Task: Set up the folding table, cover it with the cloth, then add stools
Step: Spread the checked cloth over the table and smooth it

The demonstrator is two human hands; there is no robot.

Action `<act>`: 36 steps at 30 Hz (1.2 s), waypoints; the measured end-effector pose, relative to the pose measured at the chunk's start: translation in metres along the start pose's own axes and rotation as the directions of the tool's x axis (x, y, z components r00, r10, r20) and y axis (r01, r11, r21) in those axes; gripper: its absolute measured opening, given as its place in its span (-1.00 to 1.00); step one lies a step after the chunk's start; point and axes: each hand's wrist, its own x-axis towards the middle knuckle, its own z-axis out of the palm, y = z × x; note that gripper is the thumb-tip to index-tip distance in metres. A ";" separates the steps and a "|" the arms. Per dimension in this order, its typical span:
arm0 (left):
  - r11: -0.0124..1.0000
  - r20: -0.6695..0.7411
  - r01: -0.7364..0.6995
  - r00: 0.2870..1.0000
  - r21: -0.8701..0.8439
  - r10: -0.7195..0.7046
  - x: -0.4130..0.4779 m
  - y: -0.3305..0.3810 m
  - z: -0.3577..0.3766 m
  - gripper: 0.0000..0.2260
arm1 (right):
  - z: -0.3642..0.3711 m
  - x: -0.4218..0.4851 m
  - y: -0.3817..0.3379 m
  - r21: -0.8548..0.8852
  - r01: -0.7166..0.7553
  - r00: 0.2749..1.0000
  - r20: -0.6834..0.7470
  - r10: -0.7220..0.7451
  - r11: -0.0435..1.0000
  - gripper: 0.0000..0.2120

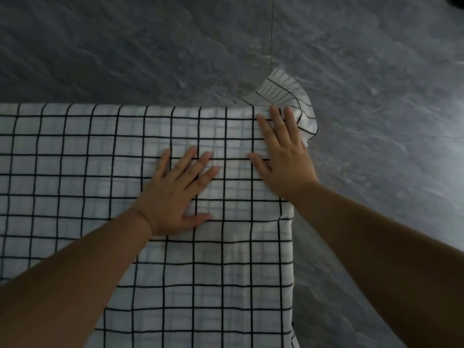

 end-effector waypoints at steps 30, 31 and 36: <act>0.992 0.008 -0.102 0.995 -0.069 0.103 -0.230 0.191 0.067 -0.29 | 0.068 -0.419 -0.102 0.321 -0.602 0.797 0.185 0.575 0.731 -0.33; 0.993 0.006 -0.102 0.995 -0.056 0.102 -0.231 0.192 0.068 -0.31 | 0.069 -0.426 -0.103 0.294 -0.583 0.812 0.203 0.547 0.757 -0.33; 0.996 -0.063 -0.073 0.996 -0.044 0.070 -0.232 0.194 0.071 -0.23 | 0.076 -0.422 -0.099 0.277 -0.593 0.804 0.147 0.577 0.756 -0.47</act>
